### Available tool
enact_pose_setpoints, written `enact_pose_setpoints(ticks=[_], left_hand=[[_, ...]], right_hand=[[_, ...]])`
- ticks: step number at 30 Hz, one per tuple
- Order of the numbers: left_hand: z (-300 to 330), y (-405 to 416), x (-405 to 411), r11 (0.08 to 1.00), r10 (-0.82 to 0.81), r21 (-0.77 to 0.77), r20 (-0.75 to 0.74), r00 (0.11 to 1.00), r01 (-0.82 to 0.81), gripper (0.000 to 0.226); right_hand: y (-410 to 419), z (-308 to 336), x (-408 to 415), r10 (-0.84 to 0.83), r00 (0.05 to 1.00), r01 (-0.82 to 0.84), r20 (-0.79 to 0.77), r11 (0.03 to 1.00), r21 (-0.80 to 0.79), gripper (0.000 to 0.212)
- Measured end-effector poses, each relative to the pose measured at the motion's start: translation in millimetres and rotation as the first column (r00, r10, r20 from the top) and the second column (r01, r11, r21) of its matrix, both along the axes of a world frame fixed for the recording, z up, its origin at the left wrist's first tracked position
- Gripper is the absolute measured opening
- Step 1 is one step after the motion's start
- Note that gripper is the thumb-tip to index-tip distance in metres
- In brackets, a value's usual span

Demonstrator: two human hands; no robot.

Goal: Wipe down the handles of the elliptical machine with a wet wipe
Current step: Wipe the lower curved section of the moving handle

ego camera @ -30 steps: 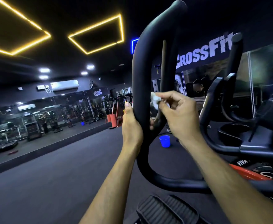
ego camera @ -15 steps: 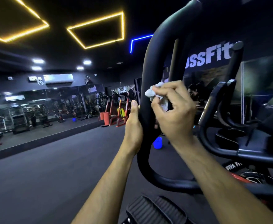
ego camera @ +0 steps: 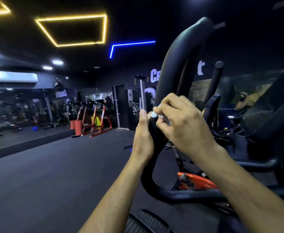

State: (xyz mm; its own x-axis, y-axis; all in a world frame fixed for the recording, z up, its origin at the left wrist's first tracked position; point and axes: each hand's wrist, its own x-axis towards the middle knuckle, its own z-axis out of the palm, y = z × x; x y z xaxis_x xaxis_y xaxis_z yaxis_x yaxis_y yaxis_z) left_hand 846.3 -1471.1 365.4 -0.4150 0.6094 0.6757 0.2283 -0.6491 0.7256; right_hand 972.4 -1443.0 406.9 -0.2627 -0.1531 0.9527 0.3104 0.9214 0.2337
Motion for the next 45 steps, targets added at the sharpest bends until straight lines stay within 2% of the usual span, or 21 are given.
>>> enact_pose_setpoints(ticks=[2,5,8,11,13,14,16,18,20,23,25,28,29,31,34,38,40,42,45], left_hand=[[-1.0,0.0,-0.8,0.999,-0.045,0.014,0.012,0.999,0.044,0.065],[-2.5,-4.5,-0.7,0.986,-0.162,0.034,0.031,0.986,0.161,0.077],[-1.0,-9.2,0.1,0.982,-0.188,0.027,0.072,0.979,0.187,0.080],[0.1,-12.5,0.4,0.975,-0.222,0.034,0.074,0.972,0.220,0.071],[-1.8,-6.7,-3.2,0.976,-0.216,0.041,0.061,0.974,0.214,0.072],[-2.1,-5.1,-3.0,0.969,-0.244,0.043,0.083,0.966,0.241,0.072],[-2.5,-4.2,-1.6,0.948,-0.318,0.043,0.109,0.942,0.315,0.074],[-2.9,-3.4,-0.5,0.947,-0.319,0.057,0.113,0.941,0.315,0.074],[-3.7,-1.8,-1.0,0.964,-0.265,0.050,0.097,0.959,0.261,0.074],[-4.5,-1.0,-5.9,0.978,-0.202,0.055,0.058,0.978,0.199,0.077],[-5.0,-1.7,-8.7,0.975,-0.220,0.043,0.035,0.975,0.219,0.072],[-6.8,-6.0,-10.2,0.979,-0.202,0.007,0.077,0.976,0.202,0.075],[-9.3,-7.1,-10.1,0.982,-0.188,0.011,0.106,0.976,0.188,0.072],[-15.4,-8.0,-10.6,0.988,-0.152,0.031,0.166,0.974,0.149,0.061],[-25.4,-7.4,-12.3,0.996,-0.085,0.029,0.234,0.969,0.080,0.058],[-33.0,-10.8,-18.7,0.991,-0.086,-0.076,0.294,0.952,0.112,0.056],[-36.9,-13.2,-18.5,0.983,-0.118,-0.102,0.268,0.956,0.150,0.053],[-42.3,-14.1,-19.9,0.979,-0.132,-0.120,0.239,0.962,0.164,0.052],[-43.8,-17.2,-19.6,0.981,-0.065,-0.170,0.191,0.979,0.098,0.053]], right_hand=[[-10.5,11.6,9.4,-0.116,0.987,0.115,0.114,0.993,0.013,0.002],[-18.1,31.0,7.4,-0.207,0.976,0.200,0.067,0.975,0.099,0.005],[-16.9,20.6,-2.4,-0.322,0.936,0.303,0.144,0.943,0.141,0.011],[-16.8,-0.5,-3.3,-0.307,0.887,0.281,0.344,0.952,0.125,0.019],[-14.0,-1.0,6.0,-0.246,0.882,0.217,0.401,0.969,0.118,0.015],[-12.1,0.8,11.0,-0.194,0.909,0.167,0.368,0.981,0.102,0.010],[-8.7,1.5,16.4,-0.078,0.985,0.072,0.152,0.996,0.050,0.007],[-8.2,-5.5,9.3,-0.013,0.998,0.014,-0.059,1.000,0.015,0.009],[-9.5,-19.0,-5.6,-0.011,0.993,0.013,-0.118,1.000,0.011,0.009],[-8.4,-37.7,-14.2,-0.014,0.999,0.014,-0.049,1.000,0.017,0.009],[-5.0,-48.9,-12.1,-0.016,0.999,0.016,0.038,1.000,0.006,0.009],[2.2,-58.8,-6.4,0.053,0.992,-0.049,0.113,0.998,-0.036,0.012],[3.6,-58.8,-4.1,0.105,0.990,-0.099,0.092,0.993,-0.067,0.013],[5.1,-54.9,-3.0,0.175,0.983,-0.180,-0.050,0.978,-0.108,0.014],[-1.7,-55.0,-18.0,0.098,0.978,-0.114,-0.183,0.990,-0.083,0.015],[-7.5,-80.7,-37.7,0.013,0.995,-0.015,-0.100,1.000,-0.018,0.016],[-6.4,-95.9,-38.6,0.000,0.999,-0.001,-0.046,1.000,-0.023,0.014],[-4.5,-110.6,-36.9,0.008,1.000,-0.008,0.009,0.999,-0.043,0.014],[1.2,-120.3,-32.2,0.093,0.993,-0.085,0.078,0.991,-0.103,0.014]])
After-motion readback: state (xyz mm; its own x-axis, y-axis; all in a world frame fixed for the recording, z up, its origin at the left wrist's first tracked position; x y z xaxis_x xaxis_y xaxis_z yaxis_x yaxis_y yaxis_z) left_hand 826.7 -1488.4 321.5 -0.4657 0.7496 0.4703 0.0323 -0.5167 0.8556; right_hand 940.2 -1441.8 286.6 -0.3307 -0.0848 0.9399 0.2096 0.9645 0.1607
